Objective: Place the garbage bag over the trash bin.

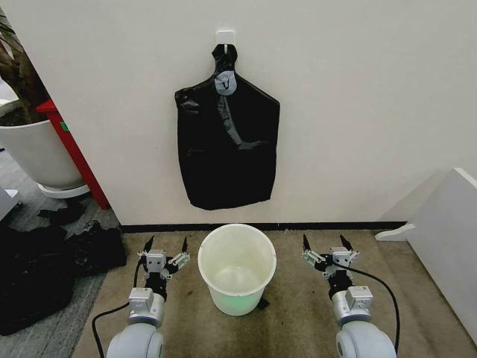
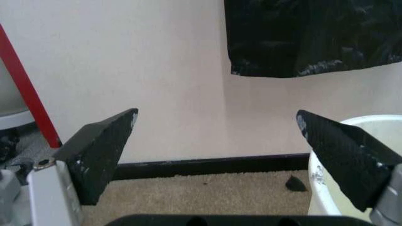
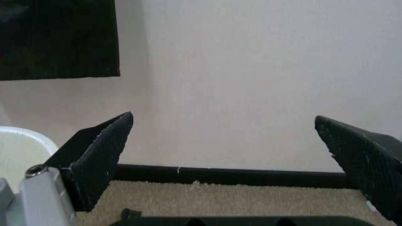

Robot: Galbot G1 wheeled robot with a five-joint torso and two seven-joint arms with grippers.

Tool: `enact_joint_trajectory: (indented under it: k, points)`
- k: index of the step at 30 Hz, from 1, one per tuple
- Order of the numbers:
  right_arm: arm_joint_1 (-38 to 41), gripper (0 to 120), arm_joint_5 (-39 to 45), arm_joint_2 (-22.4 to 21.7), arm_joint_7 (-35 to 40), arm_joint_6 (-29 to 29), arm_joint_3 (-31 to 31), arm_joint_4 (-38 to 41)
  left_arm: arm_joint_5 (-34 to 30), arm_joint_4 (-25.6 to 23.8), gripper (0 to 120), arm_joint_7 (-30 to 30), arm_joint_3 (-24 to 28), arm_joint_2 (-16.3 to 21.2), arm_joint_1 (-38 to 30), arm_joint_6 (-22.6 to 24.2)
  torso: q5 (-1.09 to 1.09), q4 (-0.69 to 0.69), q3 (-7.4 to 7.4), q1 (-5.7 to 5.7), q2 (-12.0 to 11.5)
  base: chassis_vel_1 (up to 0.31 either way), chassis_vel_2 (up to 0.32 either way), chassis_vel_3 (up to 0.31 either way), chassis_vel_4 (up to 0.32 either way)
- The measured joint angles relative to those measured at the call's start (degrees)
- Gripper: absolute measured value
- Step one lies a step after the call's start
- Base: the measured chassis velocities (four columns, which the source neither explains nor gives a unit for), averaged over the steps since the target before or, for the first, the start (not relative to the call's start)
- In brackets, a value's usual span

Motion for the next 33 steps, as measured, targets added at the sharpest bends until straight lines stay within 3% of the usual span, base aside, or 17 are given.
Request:
enact_joint_trajectory:
  k: [33]
  points:
    - [0.00, 100, 0.00, 0.00, 0.00, 0.00, 0.00, 0.00, 0.00, 0.00, 100, 0.00, 0.00, 0.00, 0.00, 0.00, 0.00, 0.00, 0.00, 0.00, 0.00, 0.000, 0.000, 0.000, 0.000]
